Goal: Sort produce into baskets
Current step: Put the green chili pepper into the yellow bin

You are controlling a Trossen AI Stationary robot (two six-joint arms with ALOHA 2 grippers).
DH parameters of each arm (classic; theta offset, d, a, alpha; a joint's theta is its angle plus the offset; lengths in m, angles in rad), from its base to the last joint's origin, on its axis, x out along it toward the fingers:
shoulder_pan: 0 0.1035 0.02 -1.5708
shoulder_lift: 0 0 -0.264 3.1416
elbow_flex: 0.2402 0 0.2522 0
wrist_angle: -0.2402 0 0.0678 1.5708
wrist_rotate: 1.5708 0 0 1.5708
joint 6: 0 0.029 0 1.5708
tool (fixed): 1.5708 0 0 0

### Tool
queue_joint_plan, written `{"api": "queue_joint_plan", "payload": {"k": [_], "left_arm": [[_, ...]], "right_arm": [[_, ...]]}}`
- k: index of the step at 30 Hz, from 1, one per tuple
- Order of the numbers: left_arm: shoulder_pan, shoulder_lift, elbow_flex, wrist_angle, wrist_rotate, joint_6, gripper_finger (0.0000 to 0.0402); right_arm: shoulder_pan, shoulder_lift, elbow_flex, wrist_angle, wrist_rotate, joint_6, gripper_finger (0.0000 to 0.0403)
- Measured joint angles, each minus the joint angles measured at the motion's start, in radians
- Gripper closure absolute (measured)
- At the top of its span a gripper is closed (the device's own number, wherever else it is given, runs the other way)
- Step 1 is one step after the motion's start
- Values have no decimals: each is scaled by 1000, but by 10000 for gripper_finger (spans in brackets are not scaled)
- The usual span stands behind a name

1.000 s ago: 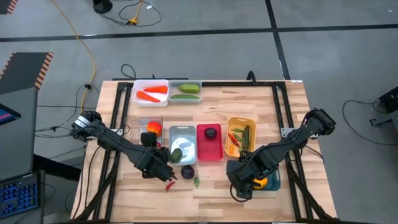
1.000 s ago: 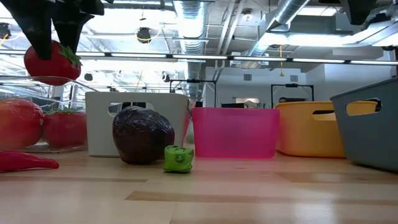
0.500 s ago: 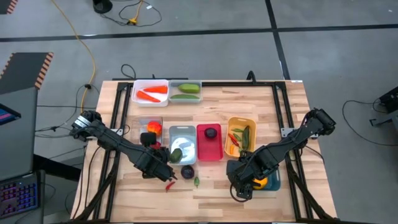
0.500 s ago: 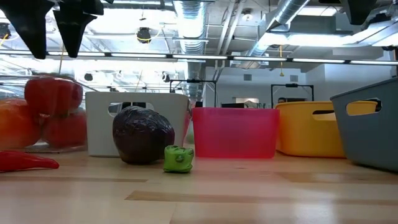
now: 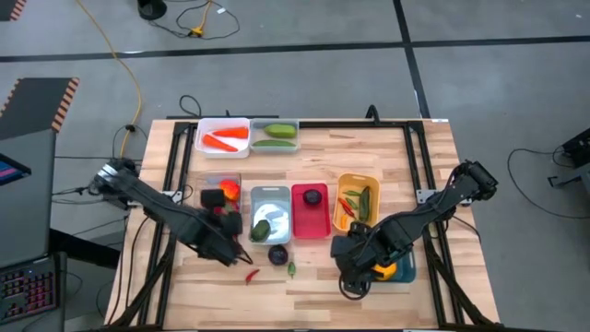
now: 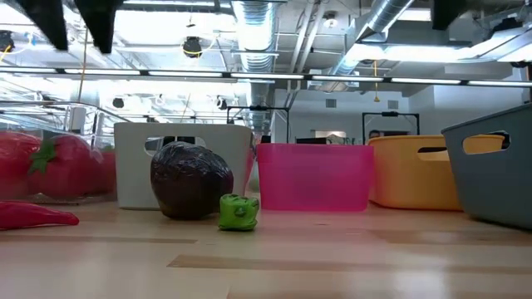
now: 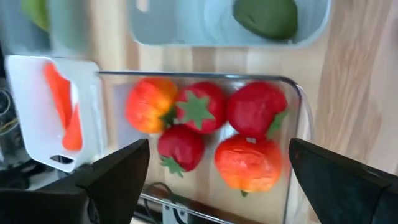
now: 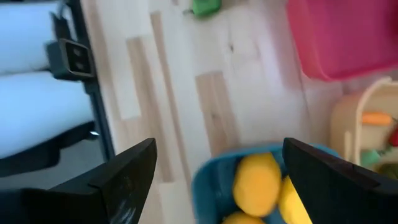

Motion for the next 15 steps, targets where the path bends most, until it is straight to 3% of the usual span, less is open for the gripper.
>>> {"api": "queue_joint_plan", "payload": {"k": [9, 15], "left_arm": [[-64, -198, -37, 147, -145, -77, 29], [-102, -260, -98, 219, -155, -75, 29]], "right_arm": [[1, 0, 0, 255, 0, -98, 27], [3, 5, 0, 447, 6, -129, 27]]}}
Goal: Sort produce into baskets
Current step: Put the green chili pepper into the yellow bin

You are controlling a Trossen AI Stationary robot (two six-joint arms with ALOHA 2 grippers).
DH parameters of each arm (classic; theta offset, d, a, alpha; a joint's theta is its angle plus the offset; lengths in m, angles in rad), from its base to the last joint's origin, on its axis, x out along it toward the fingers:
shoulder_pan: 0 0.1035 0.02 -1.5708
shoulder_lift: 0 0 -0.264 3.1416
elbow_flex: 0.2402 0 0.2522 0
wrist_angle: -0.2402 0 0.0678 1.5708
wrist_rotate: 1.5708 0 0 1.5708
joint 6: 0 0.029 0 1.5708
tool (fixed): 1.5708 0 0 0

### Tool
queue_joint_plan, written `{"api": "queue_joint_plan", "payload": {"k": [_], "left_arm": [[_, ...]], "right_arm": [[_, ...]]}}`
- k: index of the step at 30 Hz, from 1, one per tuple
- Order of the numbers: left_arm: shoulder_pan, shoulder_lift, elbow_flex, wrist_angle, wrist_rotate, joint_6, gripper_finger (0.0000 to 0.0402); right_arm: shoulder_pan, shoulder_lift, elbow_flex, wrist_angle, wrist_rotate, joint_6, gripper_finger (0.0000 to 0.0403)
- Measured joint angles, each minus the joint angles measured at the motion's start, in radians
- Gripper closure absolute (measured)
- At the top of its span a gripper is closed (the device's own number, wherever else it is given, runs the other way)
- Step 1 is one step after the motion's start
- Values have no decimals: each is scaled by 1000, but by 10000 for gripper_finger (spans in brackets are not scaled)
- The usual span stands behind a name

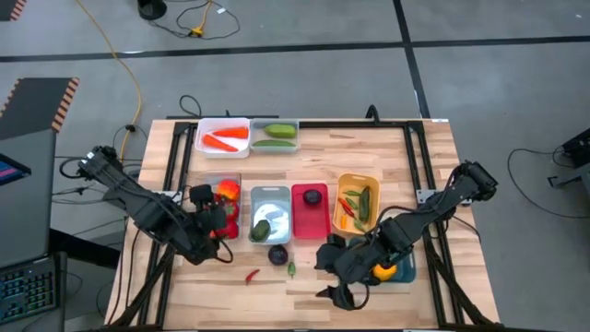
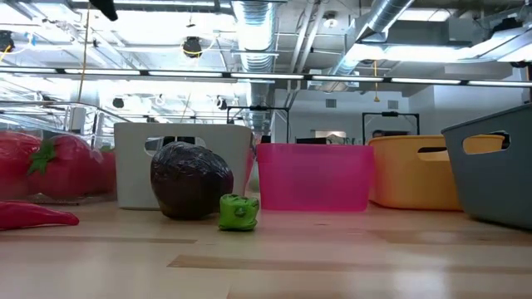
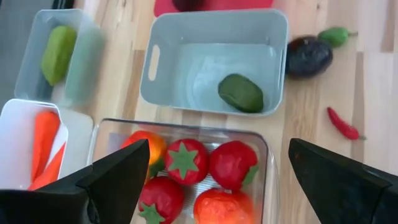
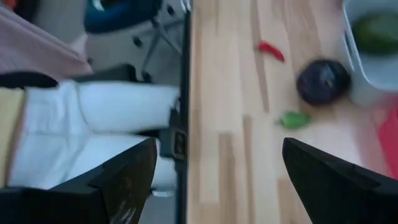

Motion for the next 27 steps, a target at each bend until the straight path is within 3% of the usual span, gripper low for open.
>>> {"api": "queue_joint_plan", "payload": {"k": [6, 17, 27], "left_arm": [[-47, -12, -70, 49, -2, 40, 29], [-98, -11, -135, 276, 1, 208, 29], [-98, -11, -138, 297, 16, 248, 29]], "right_arm": [[-4, 71, 0, 67, 105, 97, 29], [-17, 271, 9, 144, 162, 283, 55], [-31, 415, 55, 145, 193, 325, 72]]}}
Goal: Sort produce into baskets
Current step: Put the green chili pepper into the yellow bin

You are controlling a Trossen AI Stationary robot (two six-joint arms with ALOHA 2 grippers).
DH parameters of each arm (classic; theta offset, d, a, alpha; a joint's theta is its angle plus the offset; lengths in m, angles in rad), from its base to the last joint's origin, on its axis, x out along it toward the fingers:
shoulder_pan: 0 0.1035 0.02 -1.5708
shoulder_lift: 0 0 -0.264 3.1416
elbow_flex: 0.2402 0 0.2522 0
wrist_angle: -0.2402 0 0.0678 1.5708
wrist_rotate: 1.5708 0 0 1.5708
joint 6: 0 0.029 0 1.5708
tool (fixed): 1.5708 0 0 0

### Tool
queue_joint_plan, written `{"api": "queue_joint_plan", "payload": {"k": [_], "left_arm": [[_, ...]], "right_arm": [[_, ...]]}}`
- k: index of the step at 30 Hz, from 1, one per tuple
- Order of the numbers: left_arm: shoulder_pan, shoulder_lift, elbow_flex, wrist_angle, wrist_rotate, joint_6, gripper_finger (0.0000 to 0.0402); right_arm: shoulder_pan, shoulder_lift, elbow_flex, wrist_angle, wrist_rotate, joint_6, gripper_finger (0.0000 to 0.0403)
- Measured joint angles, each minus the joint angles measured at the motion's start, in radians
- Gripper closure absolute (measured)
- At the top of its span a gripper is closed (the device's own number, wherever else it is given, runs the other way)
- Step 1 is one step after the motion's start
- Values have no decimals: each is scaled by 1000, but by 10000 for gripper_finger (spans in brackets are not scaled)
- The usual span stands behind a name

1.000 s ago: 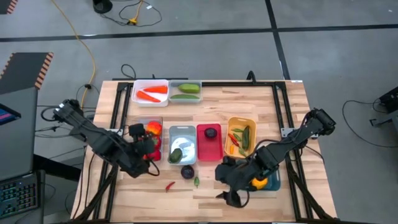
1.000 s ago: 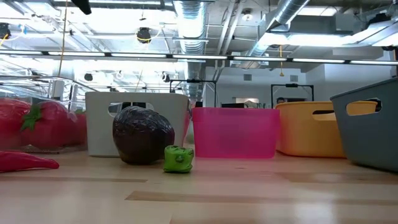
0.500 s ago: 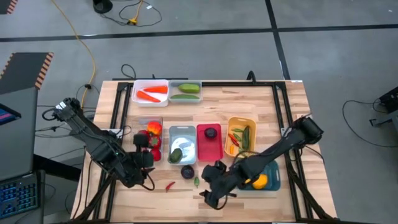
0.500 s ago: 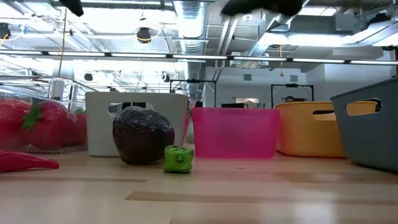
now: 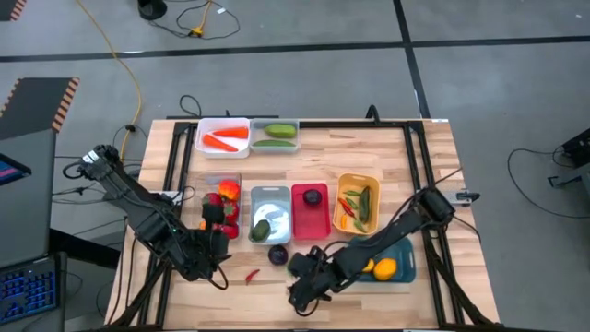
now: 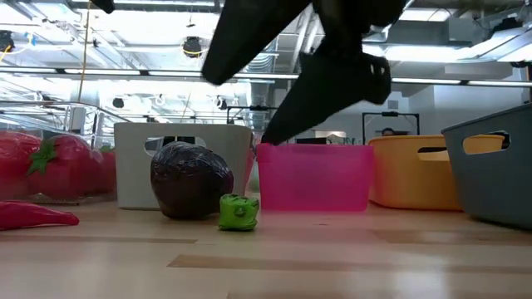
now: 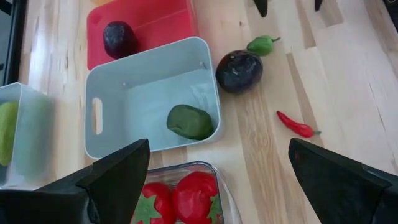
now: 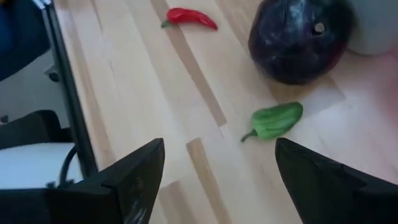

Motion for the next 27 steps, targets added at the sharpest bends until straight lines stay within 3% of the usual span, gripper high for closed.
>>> {"api": "queue_joint_plan", "payload": {"k": [11, 27], "left_arm": [[0, 0, 0, 4, 0, -3, 29], [0, 0, 0, 25, 1, -3, 29]], "right_arm": [[-3, 25, 6, -7, 138, -20, 74], [-7, 147, 7, 5, 155, -31, 76]]}}
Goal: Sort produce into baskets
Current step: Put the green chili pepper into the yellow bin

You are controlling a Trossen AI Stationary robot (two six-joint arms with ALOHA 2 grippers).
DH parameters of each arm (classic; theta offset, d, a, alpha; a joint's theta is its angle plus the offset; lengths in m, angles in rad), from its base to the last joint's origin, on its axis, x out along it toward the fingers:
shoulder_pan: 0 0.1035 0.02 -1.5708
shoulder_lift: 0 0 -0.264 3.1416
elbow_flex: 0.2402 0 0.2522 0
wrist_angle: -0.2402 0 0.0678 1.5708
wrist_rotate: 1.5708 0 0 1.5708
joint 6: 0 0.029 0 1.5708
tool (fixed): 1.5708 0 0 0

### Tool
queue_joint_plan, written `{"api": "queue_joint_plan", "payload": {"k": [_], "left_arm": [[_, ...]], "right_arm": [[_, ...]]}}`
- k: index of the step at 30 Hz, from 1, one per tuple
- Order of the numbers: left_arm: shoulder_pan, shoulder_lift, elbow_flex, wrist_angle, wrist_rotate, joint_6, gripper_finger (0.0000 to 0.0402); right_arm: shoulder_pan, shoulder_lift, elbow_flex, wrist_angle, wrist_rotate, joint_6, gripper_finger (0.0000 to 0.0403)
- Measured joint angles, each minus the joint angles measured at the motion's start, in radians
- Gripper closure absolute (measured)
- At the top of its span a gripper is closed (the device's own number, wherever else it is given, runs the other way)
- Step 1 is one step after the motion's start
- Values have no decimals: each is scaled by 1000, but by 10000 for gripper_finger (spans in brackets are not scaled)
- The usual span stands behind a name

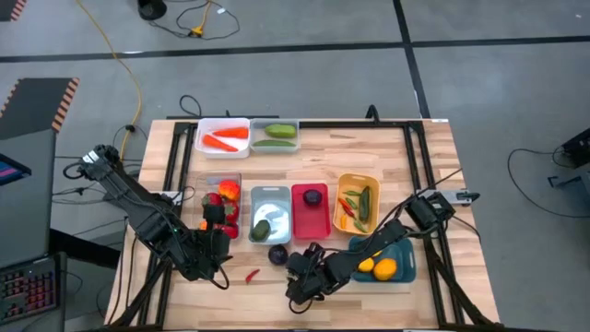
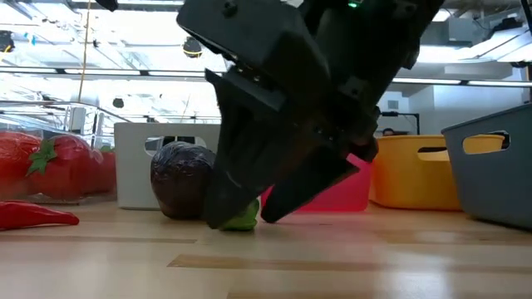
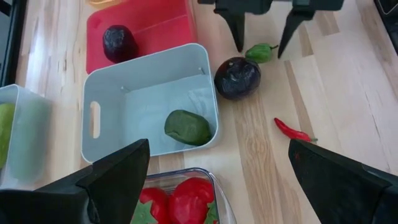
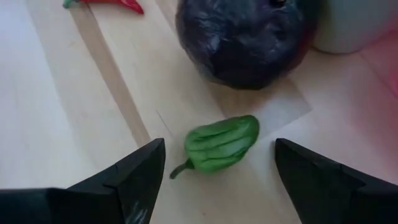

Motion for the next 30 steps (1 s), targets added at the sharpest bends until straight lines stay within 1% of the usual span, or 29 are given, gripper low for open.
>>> {"api": "queue_joint_plan", "payload": {"k": [4, 9, 18, 21, 24, 28, 30], "left_arm": [[0, 0, 0, 2, 0, -1, 29], [0, 0, 0, 6, 0, 0, 29], [0, 0, 0, 6, 0, -2, 29], [0, 0, 0, 5, 0, -2, 29], [0, 0, 0, 5, 0, -3, 29], [0, 0, 0, 5, 0, -3, 29], [0, 0, 0, 5, 0, -3, 29]], "right_arm": [[2, 14, 0, 1, 2, -5, 95], [2, 16, 0, 0, 6, -6, 139], [3, 19, -1, 1, 19, -7, 250], [3, 17, -1, 5, 15, -7, 280], [4, 16, -1, 8, 11, -7, 290], [10, 5, -2, 5, -4, -6, 285], [14, -13, 8, -35, -32, -6, 282]]}}
